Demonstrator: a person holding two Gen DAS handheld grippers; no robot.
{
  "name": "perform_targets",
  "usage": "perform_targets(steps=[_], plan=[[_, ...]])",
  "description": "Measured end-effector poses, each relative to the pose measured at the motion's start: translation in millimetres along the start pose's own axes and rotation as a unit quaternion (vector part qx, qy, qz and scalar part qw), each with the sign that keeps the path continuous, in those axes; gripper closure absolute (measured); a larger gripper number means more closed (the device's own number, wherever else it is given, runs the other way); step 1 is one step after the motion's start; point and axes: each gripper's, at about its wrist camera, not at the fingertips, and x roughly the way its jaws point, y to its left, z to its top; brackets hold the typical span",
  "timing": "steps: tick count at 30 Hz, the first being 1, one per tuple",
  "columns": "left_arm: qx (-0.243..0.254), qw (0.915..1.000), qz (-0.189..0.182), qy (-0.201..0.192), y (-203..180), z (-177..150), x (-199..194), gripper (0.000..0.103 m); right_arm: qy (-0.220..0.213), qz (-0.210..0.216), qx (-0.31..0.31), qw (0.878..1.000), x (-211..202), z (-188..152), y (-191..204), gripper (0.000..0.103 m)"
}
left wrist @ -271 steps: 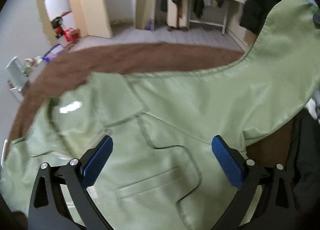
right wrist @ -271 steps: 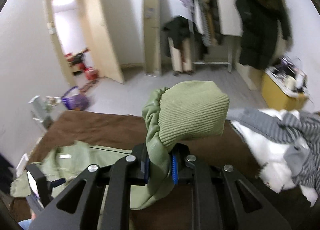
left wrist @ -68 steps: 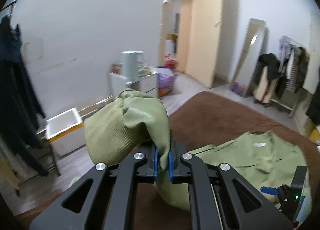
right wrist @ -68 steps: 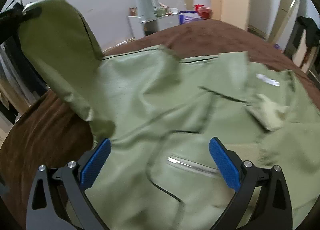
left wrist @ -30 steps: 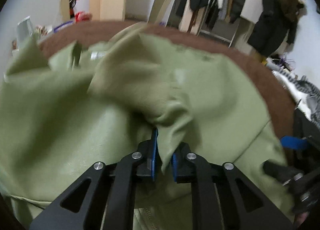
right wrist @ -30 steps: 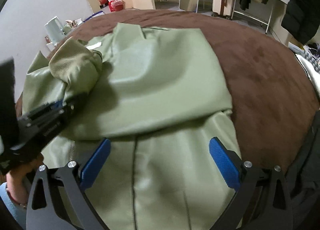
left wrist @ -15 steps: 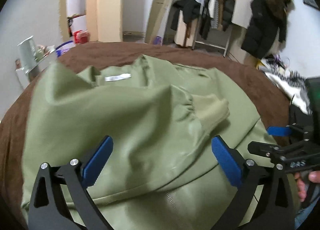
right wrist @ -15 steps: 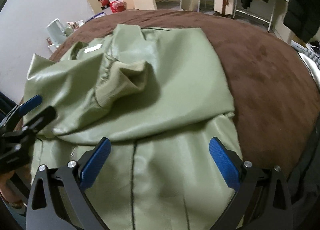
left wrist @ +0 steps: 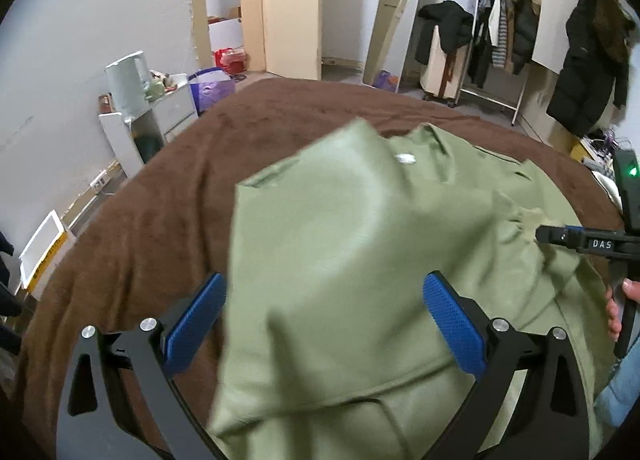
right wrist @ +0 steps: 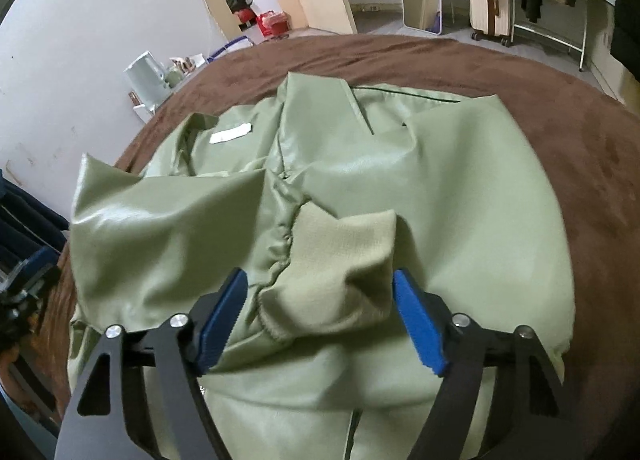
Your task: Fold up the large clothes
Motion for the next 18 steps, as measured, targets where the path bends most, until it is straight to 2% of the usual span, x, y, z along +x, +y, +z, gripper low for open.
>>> perform_targets(steps=[5, 6, 7, 13, 15, 18], plan=[[0.01, 0.9999, -0.002, -0.005, 38.8, 24.3, 8.7, 0.007, 0.015, 0.004, -0.005, 1.0, 12.8, 0.7, -4.7, 0.032], [0.008, 1.0, -0.003, -0.005, 45.5, 29.8, 12.6, 0.007, 0.017, 0.002, -0.009, 1.0, 14.0, -0.4, -5.0, 0.04], [0.004, 1.0, -0.005, -0.002, 51.4, 35.2, 17.1, 0.007, 0.02, -0.001, -0.012, 1.0, 15.7, -1.5, -5.1, 0.053], [-0.007, 0.9989, 0.012, 0.044, 67.2, 60.5, 62.9, 0.007, 0.043, -0.028, -0.036, 0.998, 18.4, -19.5, -0.3, 0.081], [0.005, 0.9971, 0.035, 0.068, 65.2, 65.6, 78.2, 0.007, 0.042, -0.045, -0.05, 0.997, 9.4, -27.5, 5.4, 0.084], [0.002, 0.9956, 0.036, 0.086, 64.3, 73.2, 91.3, 0.007, 0.054, -0.072, -0.068, 0.994, -5.8, -39.9, 11.2, 0.084]])
